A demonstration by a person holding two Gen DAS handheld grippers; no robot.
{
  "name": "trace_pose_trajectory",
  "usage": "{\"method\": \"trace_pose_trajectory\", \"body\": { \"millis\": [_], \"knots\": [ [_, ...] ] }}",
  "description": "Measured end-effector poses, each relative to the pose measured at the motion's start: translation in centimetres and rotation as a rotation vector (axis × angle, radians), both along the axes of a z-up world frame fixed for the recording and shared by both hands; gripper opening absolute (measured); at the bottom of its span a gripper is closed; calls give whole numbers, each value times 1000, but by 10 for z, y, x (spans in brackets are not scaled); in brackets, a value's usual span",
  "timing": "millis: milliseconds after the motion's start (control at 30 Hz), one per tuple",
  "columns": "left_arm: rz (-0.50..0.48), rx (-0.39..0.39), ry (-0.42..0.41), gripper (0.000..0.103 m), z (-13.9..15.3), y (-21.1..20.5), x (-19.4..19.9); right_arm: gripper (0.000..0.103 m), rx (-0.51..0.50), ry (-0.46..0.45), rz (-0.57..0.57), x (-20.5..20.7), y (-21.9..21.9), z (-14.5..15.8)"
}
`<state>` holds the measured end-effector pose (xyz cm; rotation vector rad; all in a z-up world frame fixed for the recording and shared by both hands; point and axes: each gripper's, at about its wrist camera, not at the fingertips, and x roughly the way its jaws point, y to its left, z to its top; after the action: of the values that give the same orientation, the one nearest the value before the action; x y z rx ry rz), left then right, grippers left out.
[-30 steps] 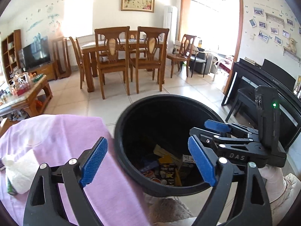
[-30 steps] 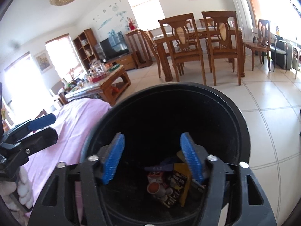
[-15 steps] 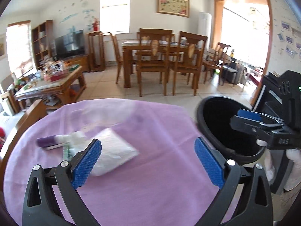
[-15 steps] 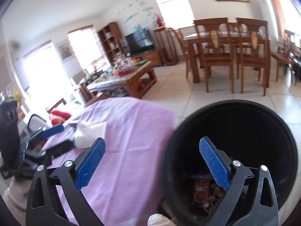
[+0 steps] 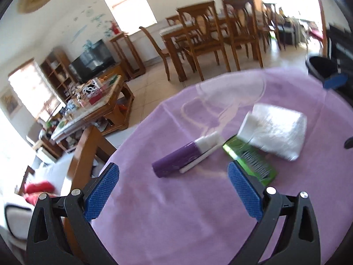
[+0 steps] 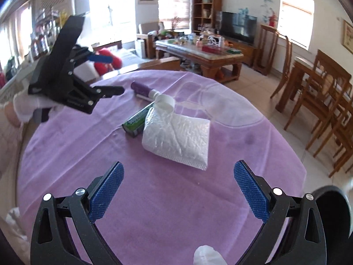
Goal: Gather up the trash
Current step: 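Move the left tool to the purple tube while the right tool reaches the tissue pack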
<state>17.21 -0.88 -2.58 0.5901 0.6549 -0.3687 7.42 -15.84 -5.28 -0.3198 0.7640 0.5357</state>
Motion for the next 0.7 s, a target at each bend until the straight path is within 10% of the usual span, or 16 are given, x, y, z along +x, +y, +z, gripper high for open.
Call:
{"method": "trace_pose_trajectory", "body": {
  "millis": [500, 700],
  "knots": [
    [-236, 154, 87, 96, -36, -10, 44, 97, -128, 97, 104, 69, 54, -37],
    [-256, -15, 201, 58, -38, -4, 50, 83, -51, 130, 77, 79, 42, -38]
  ]
}}
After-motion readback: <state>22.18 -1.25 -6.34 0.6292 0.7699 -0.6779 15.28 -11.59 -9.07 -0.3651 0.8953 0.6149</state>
